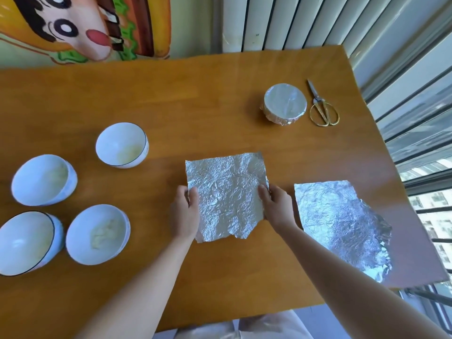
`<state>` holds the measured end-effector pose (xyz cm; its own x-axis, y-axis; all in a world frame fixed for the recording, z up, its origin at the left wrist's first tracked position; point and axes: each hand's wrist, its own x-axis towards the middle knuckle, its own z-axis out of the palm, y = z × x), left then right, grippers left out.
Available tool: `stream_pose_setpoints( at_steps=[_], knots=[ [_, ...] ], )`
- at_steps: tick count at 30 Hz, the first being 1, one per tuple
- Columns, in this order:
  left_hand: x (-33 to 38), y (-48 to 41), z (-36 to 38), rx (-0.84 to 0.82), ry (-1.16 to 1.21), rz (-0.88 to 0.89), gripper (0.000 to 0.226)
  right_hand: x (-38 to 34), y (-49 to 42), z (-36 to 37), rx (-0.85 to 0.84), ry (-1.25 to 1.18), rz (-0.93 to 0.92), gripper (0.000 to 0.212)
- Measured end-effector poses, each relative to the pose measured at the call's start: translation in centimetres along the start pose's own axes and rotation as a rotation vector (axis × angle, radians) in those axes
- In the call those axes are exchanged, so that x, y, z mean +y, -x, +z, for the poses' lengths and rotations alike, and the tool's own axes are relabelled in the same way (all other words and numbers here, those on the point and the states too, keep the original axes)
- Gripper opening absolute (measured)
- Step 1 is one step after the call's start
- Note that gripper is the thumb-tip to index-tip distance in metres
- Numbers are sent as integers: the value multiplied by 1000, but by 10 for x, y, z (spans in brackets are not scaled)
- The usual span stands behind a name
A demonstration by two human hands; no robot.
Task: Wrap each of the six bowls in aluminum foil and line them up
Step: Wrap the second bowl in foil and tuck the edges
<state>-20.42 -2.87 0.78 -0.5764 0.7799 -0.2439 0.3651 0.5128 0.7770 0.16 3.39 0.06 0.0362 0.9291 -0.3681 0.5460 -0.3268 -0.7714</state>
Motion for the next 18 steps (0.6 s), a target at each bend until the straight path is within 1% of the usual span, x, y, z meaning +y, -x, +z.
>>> stream_pose_setpoints(
  at_steps=[2, 3, 4, 5, 6, 7, 8, 9, 10, 11, 12, 14, 16, 17, 18],
  knots=[
    [4, 1, -1, 26, 40, -104, 30, 3, -4, 0, -24, -25, 7, 67],
    [6, 2, -2, 67, 60, -139, 32, 4, -6, 0, -29, -37, 11, 67],
    [6, 2, -4, 135, 47, -116, 39, 3, -7, 1, -35, -40, 12, 67],
    [7, 1, -6, 198, -1, -25, 49, 2, -7, 1, -39, -39, 10, 67],
    [8, 0, -7, 238, -69, 115, 56, -1, -7, 2, -39, -41, 6, 67],
    [11, -1, -7, 237, -143, 279, 59, -2, -7, 3, -40, -40, 7, 67],
    [15, -2, -5, 195, -219, 440, 60, -3, -7, 4, -39, -39, 8, 66],
    [21, -3, 0, 117, -297, 568, 63, -4, -7, 5, -39, -34, 10, 64],
    [27, -3, 6, 22, -389, 645, 72, -5, -6, 5, -40, -26, 15, 61],
    [31, -4, 13, -82, -491, 670, 86, -7, -6, 5, -42, -12, 19, 57],
    [33, -5, 19, -189, -598, 654, 102, -8, -6, 4, -48, 5, 20, 53],
    [32, -6, 29, -341, -767, 575, 126, -10, -9, 2, -44, 25, 23, 45],
    [26, -9, 35, -371, -852, 543, 139, -12, -12, -2, -45, 32, 29, 33],
    [24, -9, 36, -362, -882, 548, 141, -13, -12, -4, -51, 41, 22, 23],
    [23, -10, 37, -348, -906, 561, 142, -14, -12, -5, -46, 66, -7, 17]
  ],
)
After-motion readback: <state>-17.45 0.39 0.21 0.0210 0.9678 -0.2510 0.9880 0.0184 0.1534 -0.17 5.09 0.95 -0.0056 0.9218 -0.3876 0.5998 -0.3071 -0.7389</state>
